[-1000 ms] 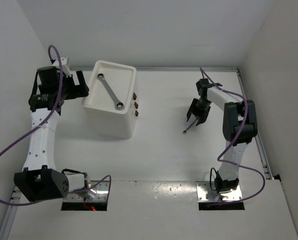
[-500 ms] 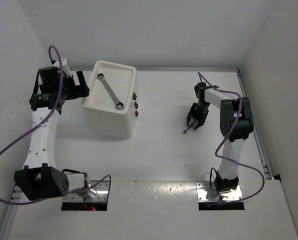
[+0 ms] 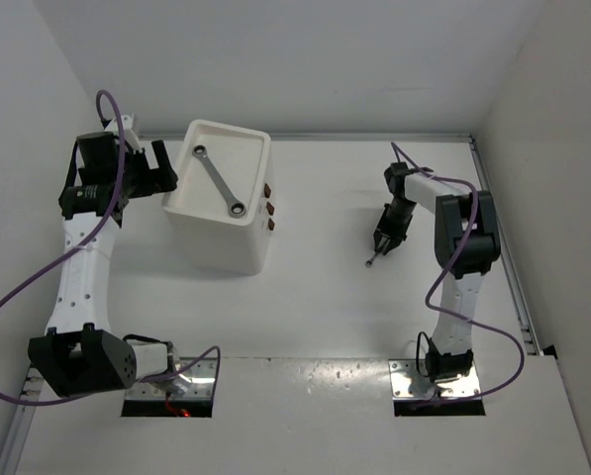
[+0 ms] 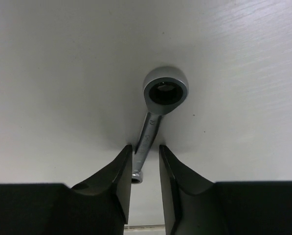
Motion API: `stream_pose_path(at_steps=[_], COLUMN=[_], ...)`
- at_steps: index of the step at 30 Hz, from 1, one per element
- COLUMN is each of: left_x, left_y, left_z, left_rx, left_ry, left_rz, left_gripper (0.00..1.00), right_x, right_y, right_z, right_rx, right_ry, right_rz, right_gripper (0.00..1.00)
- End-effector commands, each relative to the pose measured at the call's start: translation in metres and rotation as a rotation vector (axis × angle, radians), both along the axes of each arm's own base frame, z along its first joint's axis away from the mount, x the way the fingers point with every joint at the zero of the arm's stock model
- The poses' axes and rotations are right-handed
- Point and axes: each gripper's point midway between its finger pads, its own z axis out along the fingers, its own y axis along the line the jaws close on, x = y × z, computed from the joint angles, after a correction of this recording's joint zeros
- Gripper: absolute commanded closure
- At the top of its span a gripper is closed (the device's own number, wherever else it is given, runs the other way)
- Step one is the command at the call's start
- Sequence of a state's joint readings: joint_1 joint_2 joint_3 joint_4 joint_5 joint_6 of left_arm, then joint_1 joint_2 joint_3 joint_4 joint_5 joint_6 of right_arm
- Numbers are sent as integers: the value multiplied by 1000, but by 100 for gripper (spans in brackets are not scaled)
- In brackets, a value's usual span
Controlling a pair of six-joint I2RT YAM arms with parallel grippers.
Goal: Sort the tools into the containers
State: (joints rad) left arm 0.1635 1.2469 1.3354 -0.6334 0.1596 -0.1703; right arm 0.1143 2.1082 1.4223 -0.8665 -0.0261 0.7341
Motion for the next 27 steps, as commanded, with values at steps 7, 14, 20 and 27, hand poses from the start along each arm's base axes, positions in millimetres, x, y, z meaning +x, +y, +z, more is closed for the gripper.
stream_pose_path(at_steps=[7,14,20,27], left_x=[5,5,6,4], left_y=[8,6,5,4], left_z=[-5,-5,-1,3], left_rx=[0,-5,-8,-7], left_ry=[1,0,-9,-20], left_rz=[31,24,16,16], left_gripper=[0,0,0,0], right_x=[11,18,21,13], right_y=[-17,-24,-16,8], right_z=[-23,9,64,121], right_rx=[-80,-74,-52,103], right_ry=[2,-82,-213,-401], right_rz=[4,95,252,493], right_gripper=[96,100,100,100])
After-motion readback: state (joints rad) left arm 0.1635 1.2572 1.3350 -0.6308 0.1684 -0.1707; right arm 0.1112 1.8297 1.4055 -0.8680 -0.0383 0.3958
